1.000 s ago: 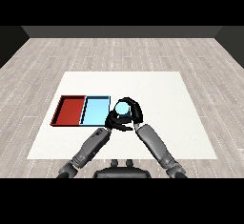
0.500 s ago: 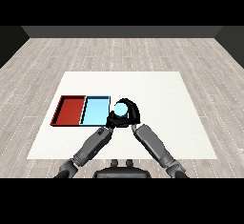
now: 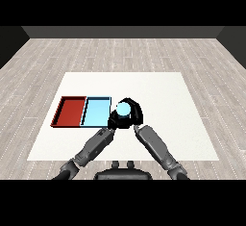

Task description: Pick the blue can and put it in the blue box

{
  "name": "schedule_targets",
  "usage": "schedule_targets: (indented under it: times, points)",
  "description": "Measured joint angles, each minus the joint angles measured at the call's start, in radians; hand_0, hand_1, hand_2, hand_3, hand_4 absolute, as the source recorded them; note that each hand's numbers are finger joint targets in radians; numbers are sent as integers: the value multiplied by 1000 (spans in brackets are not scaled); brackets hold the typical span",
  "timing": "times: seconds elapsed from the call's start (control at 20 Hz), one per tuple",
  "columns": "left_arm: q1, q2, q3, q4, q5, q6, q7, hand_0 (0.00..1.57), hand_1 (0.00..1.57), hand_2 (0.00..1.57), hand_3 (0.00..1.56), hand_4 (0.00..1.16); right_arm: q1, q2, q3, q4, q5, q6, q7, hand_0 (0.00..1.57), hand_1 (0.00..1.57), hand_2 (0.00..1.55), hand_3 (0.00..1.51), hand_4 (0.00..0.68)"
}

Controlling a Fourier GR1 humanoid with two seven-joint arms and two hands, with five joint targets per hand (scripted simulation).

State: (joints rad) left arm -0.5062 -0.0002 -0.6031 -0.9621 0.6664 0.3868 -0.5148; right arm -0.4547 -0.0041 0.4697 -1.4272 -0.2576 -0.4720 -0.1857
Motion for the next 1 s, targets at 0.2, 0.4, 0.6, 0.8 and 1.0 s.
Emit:
schedule_targets:
  times: [0.2, 0.4, 0.6, 0.8, 1.0]
  points:
    - [-5, 1, -4, 16, 4, 8, -65, 1571, 1571, 1571, 1535, 1122, 12, -1, 15, -26, -9, 13, 25, 0, 0, 0, 0, 0]
    - [-8, 3, -10, 29, 11, 11, -106, 1571, 1571, 1571, 1535, 1122, 23, -1, 19, -13, 40, 48, 43, 0, 0, 0, 0, 0]
    - [-15, 4, 6, 32, 4, 2, -109, 1571, 1571, 1571, 1523, 1134, 13, 1, 14, 4, 57, 66, 52, 0, 0, 0, 0, 0]
    - [-16, 2, -4, 49, 6, 19, -121, 1571, 1571, 1571, 1527, 1140, 15, -1, -11, 19, 53, 78, 33, 0, 0, 0, 0, 0]
    - [-9, 1, 15, 56, -13, 28, -133, 1571, 1571, 1571, 1533, 1149, 56, -2, -50, -32, 54, 99, 22, 0, 0, 0, 0, 0]
